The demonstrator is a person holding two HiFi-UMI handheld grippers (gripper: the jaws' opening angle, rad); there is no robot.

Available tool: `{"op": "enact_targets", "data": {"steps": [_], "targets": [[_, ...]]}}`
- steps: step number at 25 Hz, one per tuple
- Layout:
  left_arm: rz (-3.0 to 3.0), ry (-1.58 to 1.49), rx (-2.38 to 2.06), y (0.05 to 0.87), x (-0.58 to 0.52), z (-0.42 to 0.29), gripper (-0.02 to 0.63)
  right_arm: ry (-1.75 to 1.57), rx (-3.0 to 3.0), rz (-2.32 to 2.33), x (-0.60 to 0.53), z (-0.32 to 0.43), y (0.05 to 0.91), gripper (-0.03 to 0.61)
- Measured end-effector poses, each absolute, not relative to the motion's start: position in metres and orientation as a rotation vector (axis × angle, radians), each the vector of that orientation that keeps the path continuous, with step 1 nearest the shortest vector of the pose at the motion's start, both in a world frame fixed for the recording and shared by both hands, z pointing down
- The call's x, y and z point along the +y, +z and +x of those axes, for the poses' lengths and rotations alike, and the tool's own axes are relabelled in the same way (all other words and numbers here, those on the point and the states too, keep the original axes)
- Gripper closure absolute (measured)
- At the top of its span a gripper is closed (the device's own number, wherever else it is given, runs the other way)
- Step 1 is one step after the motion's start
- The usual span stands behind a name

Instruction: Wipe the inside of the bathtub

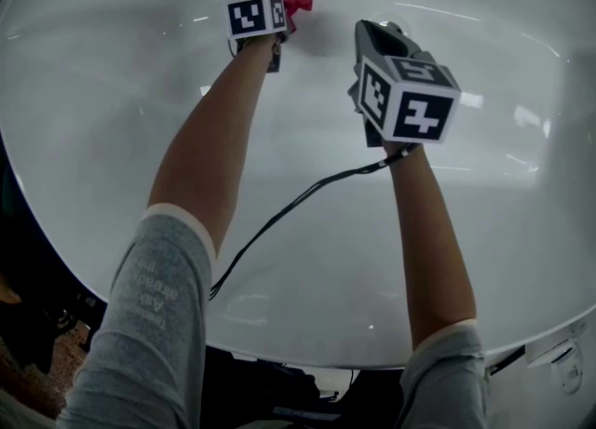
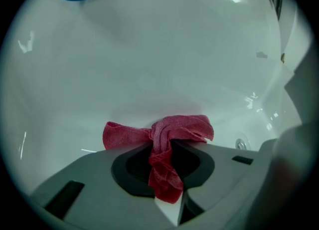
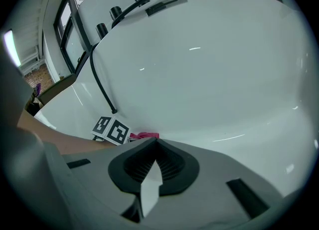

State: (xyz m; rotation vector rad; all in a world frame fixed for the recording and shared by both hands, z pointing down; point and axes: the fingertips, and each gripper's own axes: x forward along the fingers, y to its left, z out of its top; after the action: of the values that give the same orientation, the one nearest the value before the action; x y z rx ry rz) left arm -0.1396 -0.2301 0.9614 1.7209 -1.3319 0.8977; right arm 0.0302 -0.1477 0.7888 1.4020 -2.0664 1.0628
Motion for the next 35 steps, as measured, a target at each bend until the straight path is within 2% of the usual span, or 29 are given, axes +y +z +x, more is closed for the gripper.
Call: {"op": "enact_targets", "data": {"steps": [3, 11, 14, 19, 23, 29, 32, 35], "targets": [[1.706, 0.884, -1.364, 0.960, -0.228, -0.134, 0.531, 1.066, -2.066, 1.404, -0.144, 0.035, 0.789, 0.569], [1.783, 0.761, -1.199, 0.961, -0.212, -0.039, 0.531, 1.076, -2.018, 1.437, -0.140, 0.059, 0.798, 0.569], [1.736, 0.969, -1.300, 0.966, -0.208, -0.054, 0.531, 1.079, -2.002, 1.446, -0.139, 0.060, 0.800, 0.569], [1.751, 1.071, -1.315, 0.965, -0.204, -0.079, 0.531, 1.082, -2.004, 1.443, -0.136, 0.054, 0.800, 0.569], [1.741, 0.899, -1.245, 0.970, -0.191, -0.097, 0.531, 1.084, -2.007, 1.441, -0.136, 0.056, 0.799, 0.569], [1.682, 0.867, -1.401, 0.964, -0.196, -0.171, 0.531, 1.096, -1.999, 1.457, -0.134, 0.061, 0.796, 0.569], [1.637, 0.850, -1.436, 0.966, -0.192, -0.166, 0.531, 1.105, -1.996, 1.457, -0.131, 0.061, 0.799, 0.569], [1.631, 0.819, -1.401, 0.968, -0.180, -0.131, 0.532, 1.099, -1.982, 1.459, -0.128, 0.066, 0.802, 0.569]]}}
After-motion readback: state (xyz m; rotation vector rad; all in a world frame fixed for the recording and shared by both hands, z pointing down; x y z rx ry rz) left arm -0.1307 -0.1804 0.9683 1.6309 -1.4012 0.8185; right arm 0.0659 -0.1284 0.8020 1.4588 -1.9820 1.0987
